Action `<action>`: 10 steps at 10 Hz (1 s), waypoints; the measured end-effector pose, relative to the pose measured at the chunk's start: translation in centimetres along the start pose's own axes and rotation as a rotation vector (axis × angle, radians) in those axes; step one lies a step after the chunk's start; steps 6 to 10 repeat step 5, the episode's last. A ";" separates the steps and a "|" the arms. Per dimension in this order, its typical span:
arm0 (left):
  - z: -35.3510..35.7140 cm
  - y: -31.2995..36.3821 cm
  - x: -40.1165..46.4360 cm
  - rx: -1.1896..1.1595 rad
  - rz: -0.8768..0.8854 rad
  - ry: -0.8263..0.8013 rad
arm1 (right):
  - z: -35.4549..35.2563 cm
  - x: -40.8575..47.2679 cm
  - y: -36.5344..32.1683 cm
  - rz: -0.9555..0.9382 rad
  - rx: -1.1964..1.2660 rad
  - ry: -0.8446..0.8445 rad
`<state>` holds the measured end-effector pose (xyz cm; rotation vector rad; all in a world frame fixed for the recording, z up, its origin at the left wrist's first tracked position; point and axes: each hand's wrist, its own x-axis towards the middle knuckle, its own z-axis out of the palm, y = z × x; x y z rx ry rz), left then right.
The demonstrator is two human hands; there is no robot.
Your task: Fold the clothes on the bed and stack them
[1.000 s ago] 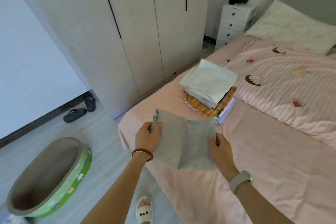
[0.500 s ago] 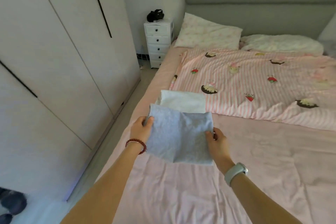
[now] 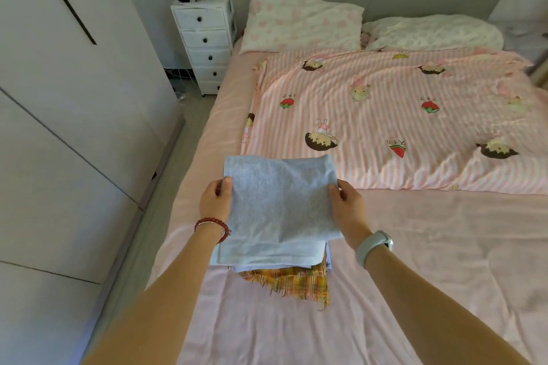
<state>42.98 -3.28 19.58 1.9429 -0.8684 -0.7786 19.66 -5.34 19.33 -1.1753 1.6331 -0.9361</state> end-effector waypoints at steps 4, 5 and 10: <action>1.2 -4.0 2.6 0.358 0.054 0.149 | 2.3 1.6 4.4 0.202 -0.054 0.063; 1.9 -2.5 -1.0 0.436 0.508 0.115 | 1.3 0.5 2.5 0.151 -0.087 0.148; 1.9 -2.5 -1.0 0.436 0.508 0.115 | 1.3 0.5 2.5 0.151 -0.087 0.148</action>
